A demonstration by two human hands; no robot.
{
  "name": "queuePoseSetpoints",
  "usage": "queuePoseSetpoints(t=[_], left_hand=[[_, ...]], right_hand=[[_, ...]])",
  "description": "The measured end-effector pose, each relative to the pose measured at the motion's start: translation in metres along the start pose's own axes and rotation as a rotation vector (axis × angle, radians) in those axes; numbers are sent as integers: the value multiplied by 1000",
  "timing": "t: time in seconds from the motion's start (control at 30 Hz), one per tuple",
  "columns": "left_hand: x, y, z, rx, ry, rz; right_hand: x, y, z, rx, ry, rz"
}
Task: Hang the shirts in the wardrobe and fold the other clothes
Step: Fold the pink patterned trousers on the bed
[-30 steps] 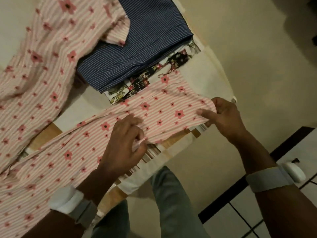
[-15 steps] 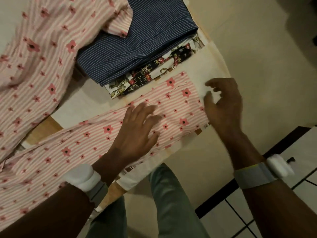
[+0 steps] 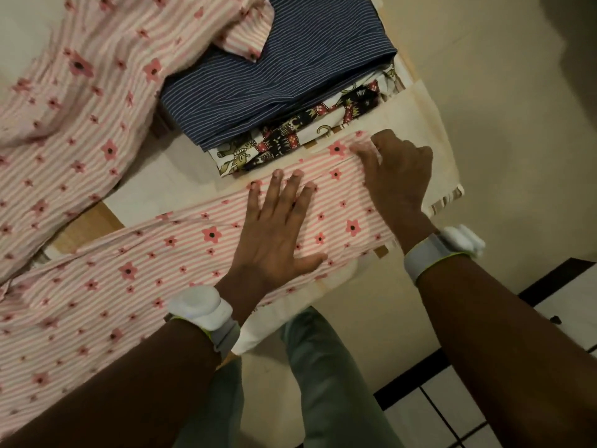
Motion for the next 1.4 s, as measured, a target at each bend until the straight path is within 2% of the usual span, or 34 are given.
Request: queuePoseSetpoints(t=[0.07, 0.13, 0.2, 0.23, 0.33, 0.37, 0.43, 0.53, 0.6, 0.67, 0.7, 0.77, 0.8, 0.93, 1.0, 1.07, 1.2, 1.3, 1.33, 1.4], left_hand=[[4, 1, 1, -13, -7, -10], [11, -2, 6, -19, 20, 2], [20, -5, 11, -28, 72, 23], [24, -7, 14, -31, 103, 23], [37, -13, 18, -29, 152, 16], [40, -14, 20, -23, 152, 15], [45, -14, 26, -8, 133, 20], [49, -7, 40, 114, 66, 21], [57, 6, 56, 346, 74, -34], [65, 22, 75, 545, 132, -189], [68, 31, 89, 584, 170, -275], [80, 49, 126, 605, 263, -427], [85, 57, 145, 604, 310, -486], [94, 84, 239, 579, 526, -651], [90, 93, 278, 550, 552, -619], [76, 101, 306, 526, 522, -544], [32, 116, 343, 487, 512, -369], [0, 122, 363, 443, 508, -243], [-8, 122, 366, 398, 536, -193], [-19, 129, 371, 284, 618, -115]], right_hand=[[-4, 3, -1, 5, -26, -12], [5, 8, 10, -30, -69, -95], [26, 12, 31, -76, 0, -169], [38, 9, 44, -99, 109, -140], [85, -19, 63, -15, 482, 193], [94, -27, 56, 43, 545, 271], [95, -29, 31, 116, 566, 286], [78, -18, -2, 167, 357, 241], [69, -11, -5, 58, 143, 202], [57, 2, 3, -98, -47, 31], [49, 12, 12, -138, -76, -87], [31, 31, 46, -191, 40, -278], [22, 39, 64, -229, 130, -317], [-39, 51, 142, -356, 452, -330], [-74, 52, 173, -361, 554, -320], [-113, 54, 205, -351, 626, -267], [-188, 42, 252, -202, 726, 53], [-224, 33, 272, -57, 634, 483], [-230, 33, 273, 17, 604, 578], [-236, 34, 272, 120, 597, 614]])
Point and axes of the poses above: each hand's wrist, its own x-axis away from the middle knuckle, its own y-axis out of the back of the hand, z = x × y, the point moved 2 cm from there along -x, towards the middle knuckle, and after that the axes turned 11 degrees about y, right-handed, at the moved point
